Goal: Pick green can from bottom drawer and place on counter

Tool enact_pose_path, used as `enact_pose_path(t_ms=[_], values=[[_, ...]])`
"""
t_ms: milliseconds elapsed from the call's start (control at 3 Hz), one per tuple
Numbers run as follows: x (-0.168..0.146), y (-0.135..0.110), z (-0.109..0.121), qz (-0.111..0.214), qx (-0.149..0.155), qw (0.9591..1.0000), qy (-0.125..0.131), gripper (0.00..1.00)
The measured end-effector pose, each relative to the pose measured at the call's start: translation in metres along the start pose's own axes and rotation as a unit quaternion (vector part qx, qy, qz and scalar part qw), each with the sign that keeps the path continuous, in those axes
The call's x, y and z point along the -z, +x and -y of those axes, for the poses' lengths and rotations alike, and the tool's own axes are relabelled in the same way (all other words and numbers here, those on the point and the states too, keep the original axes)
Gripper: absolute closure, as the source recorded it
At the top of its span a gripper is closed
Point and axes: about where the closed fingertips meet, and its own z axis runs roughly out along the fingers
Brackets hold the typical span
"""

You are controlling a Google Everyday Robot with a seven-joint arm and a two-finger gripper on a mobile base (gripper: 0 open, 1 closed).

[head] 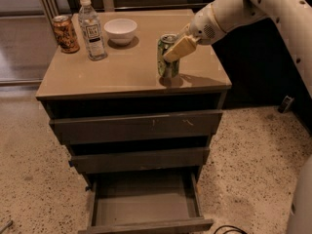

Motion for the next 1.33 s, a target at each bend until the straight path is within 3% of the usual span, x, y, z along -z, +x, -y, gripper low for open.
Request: enact_pose_path(t_ms=[667,1000,1333], values=[[-0.034,0.006,0.032,0.013,0.017,0.9998,0.002,1.0],[-0.041,0.01,0.032,0.017,0.017,0.9997,-0.002,1.0],[-0.041,0.01,0.032,0.017,0.017,0.9997,-0.003,0.84]])
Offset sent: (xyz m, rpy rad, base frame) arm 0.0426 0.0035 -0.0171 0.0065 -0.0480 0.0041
